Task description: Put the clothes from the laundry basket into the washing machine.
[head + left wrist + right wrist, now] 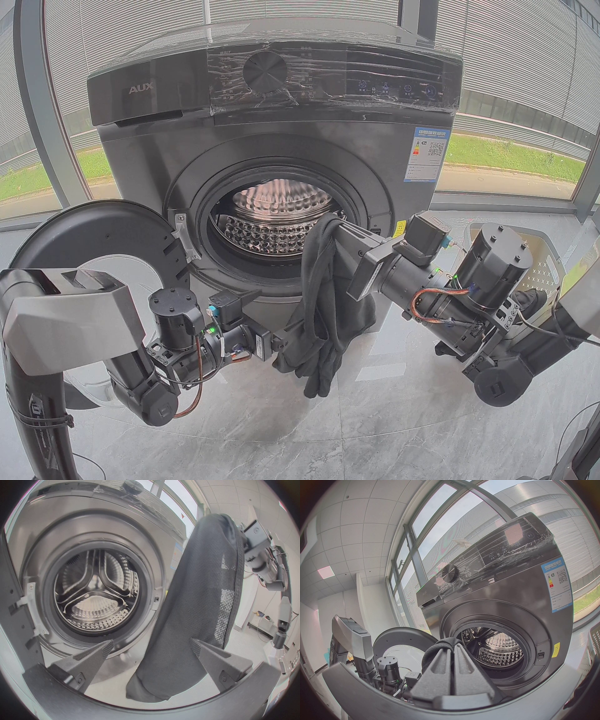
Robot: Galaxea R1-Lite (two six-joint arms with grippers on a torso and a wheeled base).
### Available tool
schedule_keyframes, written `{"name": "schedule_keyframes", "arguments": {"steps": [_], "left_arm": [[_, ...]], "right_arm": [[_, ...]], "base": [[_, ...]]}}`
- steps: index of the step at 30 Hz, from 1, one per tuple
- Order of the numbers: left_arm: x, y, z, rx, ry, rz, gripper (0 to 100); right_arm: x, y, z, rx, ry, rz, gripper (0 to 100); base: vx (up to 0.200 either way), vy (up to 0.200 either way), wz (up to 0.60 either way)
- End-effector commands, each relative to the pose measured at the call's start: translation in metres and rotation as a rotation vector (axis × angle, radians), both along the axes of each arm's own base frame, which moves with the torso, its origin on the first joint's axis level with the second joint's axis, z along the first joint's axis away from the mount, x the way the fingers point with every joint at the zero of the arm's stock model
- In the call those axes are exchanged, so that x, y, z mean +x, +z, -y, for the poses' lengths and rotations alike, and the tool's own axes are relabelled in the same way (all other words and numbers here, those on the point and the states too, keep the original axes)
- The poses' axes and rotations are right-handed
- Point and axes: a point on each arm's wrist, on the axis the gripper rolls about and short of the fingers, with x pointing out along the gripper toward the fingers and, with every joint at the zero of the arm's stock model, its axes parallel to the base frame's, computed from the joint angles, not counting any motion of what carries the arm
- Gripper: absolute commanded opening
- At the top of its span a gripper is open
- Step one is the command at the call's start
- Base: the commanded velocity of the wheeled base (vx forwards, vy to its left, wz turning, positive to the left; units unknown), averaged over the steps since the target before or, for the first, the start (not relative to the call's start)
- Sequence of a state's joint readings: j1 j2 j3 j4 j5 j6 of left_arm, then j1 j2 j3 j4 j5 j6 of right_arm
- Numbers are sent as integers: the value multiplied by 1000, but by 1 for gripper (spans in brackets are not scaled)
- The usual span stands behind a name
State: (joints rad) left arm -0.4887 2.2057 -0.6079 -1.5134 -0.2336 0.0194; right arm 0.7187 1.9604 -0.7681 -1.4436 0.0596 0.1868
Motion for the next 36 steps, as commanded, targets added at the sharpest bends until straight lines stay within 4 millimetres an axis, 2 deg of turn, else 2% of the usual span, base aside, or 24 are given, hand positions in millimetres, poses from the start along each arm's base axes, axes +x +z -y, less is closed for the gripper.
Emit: {"name": "schedule_keyframes", "arguments": {"steps": [1, 8, 15, 24, 25, 27, 30, 36], "left_arm": [[-6, -9, 9, 15, -40, -28, 100], [-13, -16, 21, 25, -108, -45, 100], [-6, -23, 25, 26, -103, -42, 100], [30, -33, 38, -4, -54, 21, 100], [30, -33, 38, -4, -54, 21, 0], [40, -44, 36, 16, -36, 27, 0], [43, -46, 34, 14, -30, 29, 0], [38, -46, 31, 21, -27, 19, 0]], "right_arm": [[0, 0, 0, 1, 1, 1, 0], [-5, -1, -7, -2, 26, -2, 0], [-9, -3, -12, -6, 44, -7, 0], [-16, -4, -18, -7, 70, -8, 0], [-16, -4, -18, -7, 70, -8, 0], [-17, -4, -18, -7, 70, -8, 0], [-17, -3, -17, -6, 69, -7, 0], [-5, 4, -11, 12, 33, 13, 0]], "base": [[0, 0, 0], [0, 0, 0], [0, 0, 0], [0, 0, 0], [0, 0, 0], [0, 0, 0], [0, 0, 0], [0, 0, 0]]}}
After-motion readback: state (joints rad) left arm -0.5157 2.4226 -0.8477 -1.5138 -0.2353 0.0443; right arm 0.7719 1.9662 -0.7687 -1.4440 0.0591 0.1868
